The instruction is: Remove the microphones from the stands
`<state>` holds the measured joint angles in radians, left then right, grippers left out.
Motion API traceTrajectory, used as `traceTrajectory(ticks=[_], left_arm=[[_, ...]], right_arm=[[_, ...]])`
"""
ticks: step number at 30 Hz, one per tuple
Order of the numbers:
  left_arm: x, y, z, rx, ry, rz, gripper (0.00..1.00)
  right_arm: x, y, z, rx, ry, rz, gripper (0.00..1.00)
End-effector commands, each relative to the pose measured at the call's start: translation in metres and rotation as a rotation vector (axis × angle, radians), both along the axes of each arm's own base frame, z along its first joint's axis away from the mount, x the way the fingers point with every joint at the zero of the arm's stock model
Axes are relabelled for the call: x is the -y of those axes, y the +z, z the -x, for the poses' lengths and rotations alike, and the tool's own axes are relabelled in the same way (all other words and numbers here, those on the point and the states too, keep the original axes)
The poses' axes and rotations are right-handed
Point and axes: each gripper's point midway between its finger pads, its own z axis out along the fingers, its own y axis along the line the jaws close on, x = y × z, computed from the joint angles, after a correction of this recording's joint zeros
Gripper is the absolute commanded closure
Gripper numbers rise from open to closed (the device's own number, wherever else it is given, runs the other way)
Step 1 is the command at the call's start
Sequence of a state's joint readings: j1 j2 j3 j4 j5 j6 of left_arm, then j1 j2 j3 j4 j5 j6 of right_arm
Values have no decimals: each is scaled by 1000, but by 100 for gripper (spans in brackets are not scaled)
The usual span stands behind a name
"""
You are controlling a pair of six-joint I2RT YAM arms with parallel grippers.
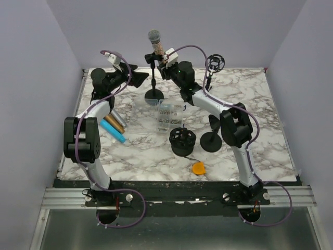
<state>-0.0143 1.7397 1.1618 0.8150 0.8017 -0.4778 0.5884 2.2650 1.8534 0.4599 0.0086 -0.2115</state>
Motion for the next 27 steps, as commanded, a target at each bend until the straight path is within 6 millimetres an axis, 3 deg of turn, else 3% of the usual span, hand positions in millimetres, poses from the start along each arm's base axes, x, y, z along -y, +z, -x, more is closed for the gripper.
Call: traceTrajectory(ticks=[1, 7, 12, 17, 27], left_arm=[[6, 16, -20, 198, -75, -78, 4], [10, 18, -49, 242, -70, -67, 14], [13, 12, -59, 274, -15, -68, 26], [16, 9, -61, 282, -13, -45, 33], [27, 16, -58, 310, -42, -22, 34]], right_arm=[[-11, 20, 15, 4, 172, 5, 99], [-14, 13, 13, -11, 192, 6, 99], [-16, 13, 12, -18, 197, -8, 99], [-15, 12, 10, -20, 186, -7, 99], [-16, 13, 8, -22, 186, -9, 99]])
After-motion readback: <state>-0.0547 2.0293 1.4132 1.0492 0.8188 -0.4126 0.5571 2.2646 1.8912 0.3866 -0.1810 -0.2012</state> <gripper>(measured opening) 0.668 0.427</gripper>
